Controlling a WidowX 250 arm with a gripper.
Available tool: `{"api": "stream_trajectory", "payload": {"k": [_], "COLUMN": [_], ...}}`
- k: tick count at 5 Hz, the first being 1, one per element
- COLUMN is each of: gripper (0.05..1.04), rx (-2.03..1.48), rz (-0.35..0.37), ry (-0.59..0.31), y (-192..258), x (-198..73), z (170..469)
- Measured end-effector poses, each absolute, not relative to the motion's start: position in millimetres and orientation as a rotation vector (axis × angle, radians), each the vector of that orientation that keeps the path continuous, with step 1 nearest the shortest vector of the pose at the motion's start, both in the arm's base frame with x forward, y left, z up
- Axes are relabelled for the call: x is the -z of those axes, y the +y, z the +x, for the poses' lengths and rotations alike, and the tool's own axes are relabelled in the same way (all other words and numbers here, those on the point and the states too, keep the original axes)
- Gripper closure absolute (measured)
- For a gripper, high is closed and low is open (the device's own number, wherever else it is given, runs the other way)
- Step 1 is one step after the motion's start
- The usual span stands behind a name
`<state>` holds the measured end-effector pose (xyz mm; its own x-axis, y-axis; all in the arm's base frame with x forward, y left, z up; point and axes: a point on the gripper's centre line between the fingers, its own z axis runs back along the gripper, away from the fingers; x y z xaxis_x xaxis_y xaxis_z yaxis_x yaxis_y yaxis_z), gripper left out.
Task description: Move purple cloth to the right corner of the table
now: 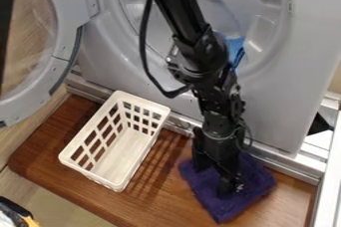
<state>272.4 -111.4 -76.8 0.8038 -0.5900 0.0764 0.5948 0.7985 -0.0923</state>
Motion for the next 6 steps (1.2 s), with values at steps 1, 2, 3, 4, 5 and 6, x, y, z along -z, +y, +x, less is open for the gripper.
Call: {"api": "stream_trajectory", "payload": {"k": [1, 2, 3, 4, 5, 6], "gripper": [0.084, 0.084, 0.084, 0.084, 0.084, 0.086], "rx": [0.648, 0.661, 0.676, 0.705, 0.717, 0.737], "rz": [-0.119, -0.119, -0.117, -0.120, -0.128, -0.131], "ry": [-0.047, -0.048, -0.061, -0.067, -0.067, -0.067], "y": [-112.2, -113.8, -114.5, -121.4, -124.9, -128.8], "x": [76.8, 76.2, 74.3, 73.1, 73.4, 72.9], "z": [272.0, 270.2, 267.4, 263.5, 259.6, 254.3]}}
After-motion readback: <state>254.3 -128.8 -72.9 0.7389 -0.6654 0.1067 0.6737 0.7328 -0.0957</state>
